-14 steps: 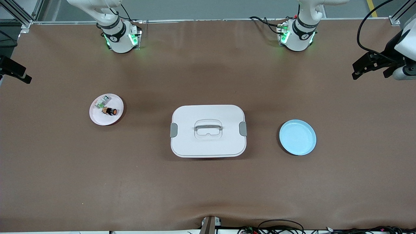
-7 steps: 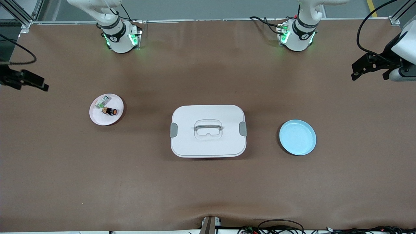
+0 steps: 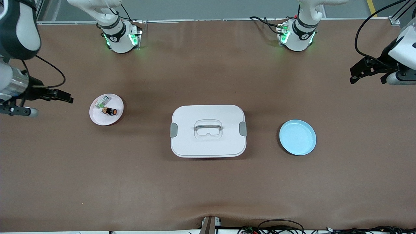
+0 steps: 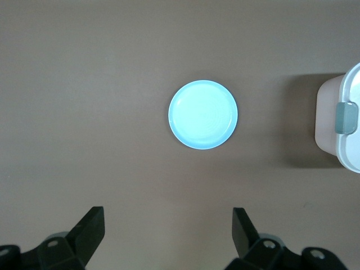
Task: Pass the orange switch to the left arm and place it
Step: 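Move the right gripper over the white plate and lower it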
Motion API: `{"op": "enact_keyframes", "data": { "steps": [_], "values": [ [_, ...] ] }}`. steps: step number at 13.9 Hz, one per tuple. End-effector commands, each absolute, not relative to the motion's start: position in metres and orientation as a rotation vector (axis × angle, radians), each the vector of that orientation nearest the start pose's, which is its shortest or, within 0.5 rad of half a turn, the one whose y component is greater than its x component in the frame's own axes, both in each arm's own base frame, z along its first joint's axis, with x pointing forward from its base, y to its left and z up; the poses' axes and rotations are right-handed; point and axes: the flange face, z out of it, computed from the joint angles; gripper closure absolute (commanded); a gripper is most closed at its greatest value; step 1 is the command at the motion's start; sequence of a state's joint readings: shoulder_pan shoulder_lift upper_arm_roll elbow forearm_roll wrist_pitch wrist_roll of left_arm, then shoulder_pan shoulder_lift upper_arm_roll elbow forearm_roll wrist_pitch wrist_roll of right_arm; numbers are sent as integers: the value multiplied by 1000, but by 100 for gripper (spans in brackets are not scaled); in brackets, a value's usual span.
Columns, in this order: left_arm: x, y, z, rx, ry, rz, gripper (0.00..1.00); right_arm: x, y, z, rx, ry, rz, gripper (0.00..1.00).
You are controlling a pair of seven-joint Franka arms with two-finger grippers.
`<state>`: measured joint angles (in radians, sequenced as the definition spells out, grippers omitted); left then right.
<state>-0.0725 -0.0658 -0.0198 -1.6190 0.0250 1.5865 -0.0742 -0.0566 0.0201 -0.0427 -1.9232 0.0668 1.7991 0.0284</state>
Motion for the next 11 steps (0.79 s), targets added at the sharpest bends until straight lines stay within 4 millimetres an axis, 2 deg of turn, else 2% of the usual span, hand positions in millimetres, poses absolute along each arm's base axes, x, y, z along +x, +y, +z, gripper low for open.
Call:
{"op": "enact_keyframes", "data": {
  "steps": [1, 3, 7, 11],
  "values": [
    [527, -42, 642, -3114, 48, -82, 0, 524, -59, 432, -3019, 305, 180, 0],
    [528, -41, 641, -3113, 48, -91, 0, 520, -58, 405, -3025, 313, 150, 0],
    [530, -43, 637, -3114, 51, -96, 0, 508, -48, 332, -3042, 312, 108, 0],
    [532, -43, 635, -3115, 49, -101, 0, 508, -38, 286, -2977, 398, 154, 0]
  ]
}}
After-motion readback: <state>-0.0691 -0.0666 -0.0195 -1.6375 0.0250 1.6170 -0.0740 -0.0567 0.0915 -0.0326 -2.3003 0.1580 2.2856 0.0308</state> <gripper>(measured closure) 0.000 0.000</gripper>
